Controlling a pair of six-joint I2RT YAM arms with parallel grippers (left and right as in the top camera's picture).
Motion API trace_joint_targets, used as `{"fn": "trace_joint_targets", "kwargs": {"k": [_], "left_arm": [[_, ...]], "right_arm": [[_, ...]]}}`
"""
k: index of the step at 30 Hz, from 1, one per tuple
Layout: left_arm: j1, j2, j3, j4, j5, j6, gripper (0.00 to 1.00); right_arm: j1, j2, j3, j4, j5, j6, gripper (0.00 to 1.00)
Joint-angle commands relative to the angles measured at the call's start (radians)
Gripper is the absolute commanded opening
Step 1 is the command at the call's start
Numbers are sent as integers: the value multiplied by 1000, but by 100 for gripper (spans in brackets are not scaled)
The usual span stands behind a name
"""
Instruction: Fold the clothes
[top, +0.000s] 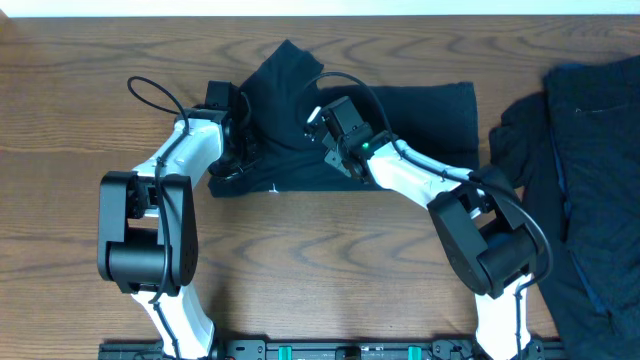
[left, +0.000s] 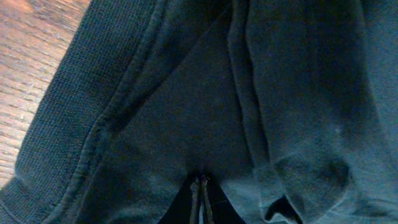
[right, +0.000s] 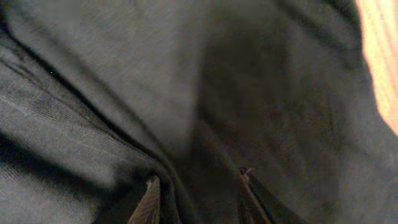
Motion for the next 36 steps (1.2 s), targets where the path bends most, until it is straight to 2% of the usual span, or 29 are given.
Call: {"fn": "trace_joint_targets", "kwargs": {"k": [1,9,16,22,29,36], "left_arm": [[17,68,-17,6,-50,-8,6],[17,68,-17,5,-50,-8,6],[17,68,-17,4,-50,-7,6],[17,68,-17,5,-50,-4,6],[17,68,-17,5,-50,-4,6],[17,68,-17,5,-51,7,6]], "right_arm": [[-29,24,9,24,28,14,38],[-55,22,9,37,29,15,40],[-81,21,9,40,76,16,47],[-98,-7,9,-44,75,78,57],[-118,-105,9,-110,68,124,62],[-159,-198,9,-299,-50,124,62]]}}
